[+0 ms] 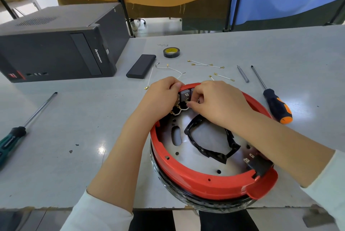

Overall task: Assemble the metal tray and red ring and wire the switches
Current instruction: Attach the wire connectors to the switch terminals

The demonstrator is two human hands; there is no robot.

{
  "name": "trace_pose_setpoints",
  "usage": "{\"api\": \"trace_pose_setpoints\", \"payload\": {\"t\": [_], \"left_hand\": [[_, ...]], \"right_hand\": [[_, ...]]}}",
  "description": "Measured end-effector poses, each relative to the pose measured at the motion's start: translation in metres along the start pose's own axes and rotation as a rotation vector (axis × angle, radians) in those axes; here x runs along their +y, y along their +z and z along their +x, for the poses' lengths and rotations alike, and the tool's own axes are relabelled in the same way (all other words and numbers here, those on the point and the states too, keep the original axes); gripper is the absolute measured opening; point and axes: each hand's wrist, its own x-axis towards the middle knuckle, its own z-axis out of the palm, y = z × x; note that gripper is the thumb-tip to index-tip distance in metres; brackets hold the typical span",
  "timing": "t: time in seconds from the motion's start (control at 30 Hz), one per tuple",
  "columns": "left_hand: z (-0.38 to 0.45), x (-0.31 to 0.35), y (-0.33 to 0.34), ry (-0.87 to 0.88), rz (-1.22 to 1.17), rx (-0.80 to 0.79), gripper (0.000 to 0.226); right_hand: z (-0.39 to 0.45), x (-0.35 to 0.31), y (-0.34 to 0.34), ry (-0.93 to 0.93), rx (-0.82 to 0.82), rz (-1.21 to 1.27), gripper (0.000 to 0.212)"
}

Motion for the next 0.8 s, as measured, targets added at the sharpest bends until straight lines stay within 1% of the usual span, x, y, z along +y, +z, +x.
{"api": "trace_pose_setpoints", "payload": {"t": [0.07, 0.13, 0.33, 0.53, 0.8], "left_hand": [[-0.0003, 0.0007, -0.0007, -0.004, 0.003, -0.002, 0.025], [-0.0003, 0.0015, -0.0004, -0.008, -0.013, -0.003, 0.025], [-0.0011, 0.0024, -0.0004, -0.011, -0.026, -0.001, 0.024], [-0.0005, 0.0022, -0.0006, -0.004, -0.022, 0.003, 0.023], [0.0000, 0.0015, -0.0002, -0.005, -0.020, 0.016, 0.022]], "right_hand": [[-0.0018, 0.0017, -0.0004, 0.000, -0.022, 0.062, 0.024], [-0.0026, 0.0030, -0.0010, -0.004, -0.033, 0.114, 0.020], [-0.0028, 0.0020, -0.0002, -0.007, -0.045, 0.175, 0.019], [-0.0004, 0.0002, 0.0016, 0.028, -0.035, 0.169, 0.026], [0.0011, -0.0007, 0.0027, 0.040, -0.033, 0.149, 0.025]]}}
